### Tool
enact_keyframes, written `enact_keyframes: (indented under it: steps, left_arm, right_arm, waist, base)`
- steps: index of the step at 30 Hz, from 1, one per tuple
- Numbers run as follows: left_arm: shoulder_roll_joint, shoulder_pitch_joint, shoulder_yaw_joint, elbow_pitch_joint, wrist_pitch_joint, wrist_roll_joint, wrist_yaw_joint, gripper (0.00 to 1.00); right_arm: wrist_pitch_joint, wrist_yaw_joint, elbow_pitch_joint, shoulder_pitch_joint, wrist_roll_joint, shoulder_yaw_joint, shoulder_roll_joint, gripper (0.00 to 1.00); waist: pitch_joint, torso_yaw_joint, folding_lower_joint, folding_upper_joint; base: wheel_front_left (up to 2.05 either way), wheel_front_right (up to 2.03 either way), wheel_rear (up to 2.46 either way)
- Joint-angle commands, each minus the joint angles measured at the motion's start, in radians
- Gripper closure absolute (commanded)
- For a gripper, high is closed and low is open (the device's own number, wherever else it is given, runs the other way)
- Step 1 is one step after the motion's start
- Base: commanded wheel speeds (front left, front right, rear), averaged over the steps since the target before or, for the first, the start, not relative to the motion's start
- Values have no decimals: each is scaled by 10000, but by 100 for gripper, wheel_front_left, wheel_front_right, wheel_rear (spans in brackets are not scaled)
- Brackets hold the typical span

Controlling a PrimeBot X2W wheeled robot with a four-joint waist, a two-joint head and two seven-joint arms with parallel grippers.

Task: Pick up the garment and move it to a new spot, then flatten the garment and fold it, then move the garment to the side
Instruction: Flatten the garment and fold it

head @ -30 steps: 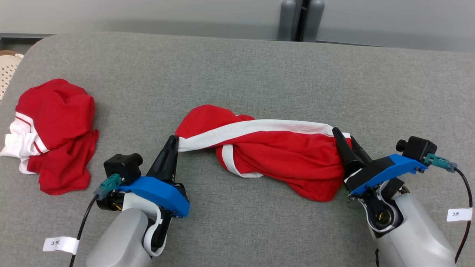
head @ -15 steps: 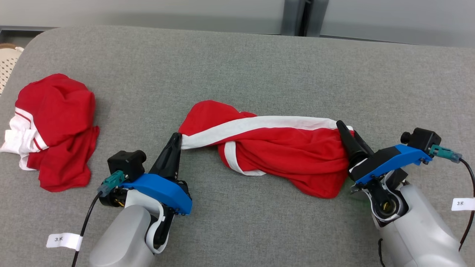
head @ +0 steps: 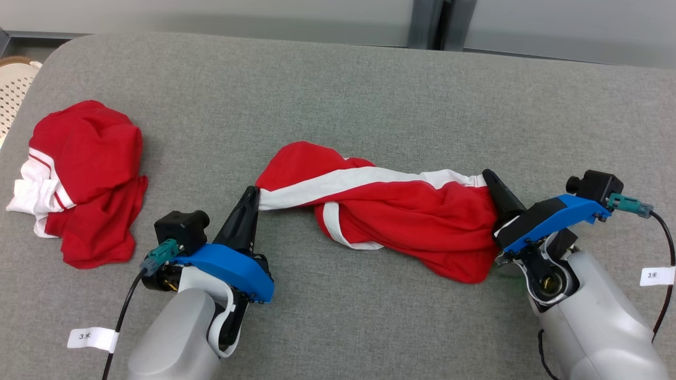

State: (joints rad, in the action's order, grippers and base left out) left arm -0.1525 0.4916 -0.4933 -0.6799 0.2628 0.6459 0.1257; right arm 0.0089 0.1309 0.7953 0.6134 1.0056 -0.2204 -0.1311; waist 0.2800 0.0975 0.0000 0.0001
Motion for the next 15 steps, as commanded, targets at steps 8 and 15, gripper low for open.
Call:
enact_keyframes:
  steps: [8,15]
  left_arm:
    - [-31,122,140,53,29,-26,52,100]
    - [-530,1100,-47,645,-4,49,57,100]
  right_arm:
    - [-592,-9,63,-401,-356,-524,-320,100]
    - [-1834,0,-1181,335,-586,-858,-846,100]
  waist:
    - [-216,-129,0,-1]
    - [-957,-288,0,-1]
  base:
    - [0,0,0]
    - [0,0,0]
